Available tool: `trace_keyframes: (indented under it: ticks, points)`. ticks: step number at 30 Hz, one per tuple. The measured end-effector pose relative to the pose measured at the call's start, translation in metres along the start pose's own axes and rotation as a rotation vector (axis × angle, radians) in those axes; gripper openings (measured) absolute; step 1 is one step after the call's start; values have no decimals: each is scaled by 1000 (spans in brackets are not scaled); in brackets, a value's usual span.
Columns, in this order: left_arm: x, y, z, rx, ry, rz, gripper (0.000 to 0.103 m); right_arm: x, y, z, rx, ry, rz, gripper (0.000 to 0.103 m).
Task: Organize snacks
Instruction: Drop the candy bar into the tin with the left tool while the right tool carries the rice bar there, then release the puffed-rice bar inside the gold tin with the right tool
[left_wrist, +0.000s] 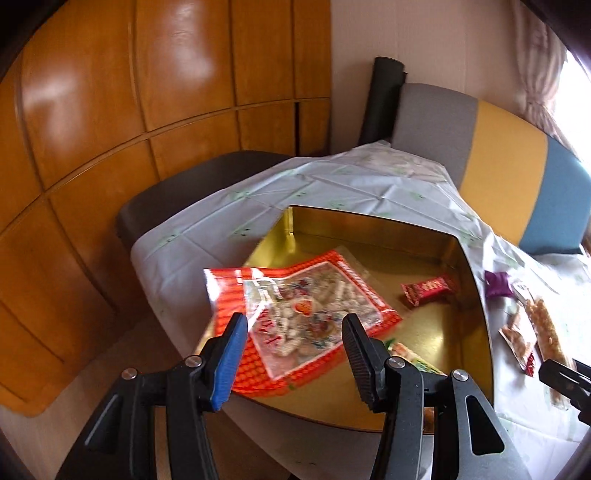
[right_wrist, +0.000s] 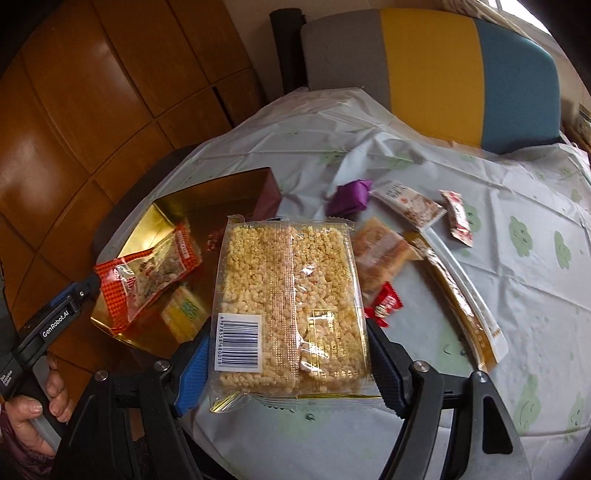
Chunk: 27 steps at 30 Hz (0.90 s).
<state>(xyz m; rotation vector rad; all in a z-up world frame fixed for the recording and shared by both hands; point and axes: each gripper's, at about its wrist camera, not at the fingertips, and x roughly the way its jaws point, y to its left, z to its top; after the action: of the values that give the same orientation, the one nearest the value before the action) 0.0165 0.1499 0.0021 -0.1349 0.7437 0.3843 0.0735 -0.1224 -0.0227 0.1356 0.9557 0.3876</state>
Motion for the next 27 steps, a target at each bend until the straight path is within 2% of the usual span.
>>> trace_keyframes:
  ticks: [6, 13, 17, 21, 27]
  points:
    - [2, 24, 0, -42, 6, 40, 54, 23, 54, 21, -102, 11, 46, 77]
    - [5, 31, -1, -51, 11, 43, 54, 61, 92, 45, -138, 50, 78, 77]
    - [9, 32, -2, -56, 23, 43, 54, 72, 109, 37, -216, 53, 9, 77]
    - [12, 33, -3, -63, 27, 46, 54, 70, 114, 26, -252, 44, -24, 77]
    - [13, 30, -4, -57, 33, 50, 54, 52, 121, 16, -281, -17, -83, 77]
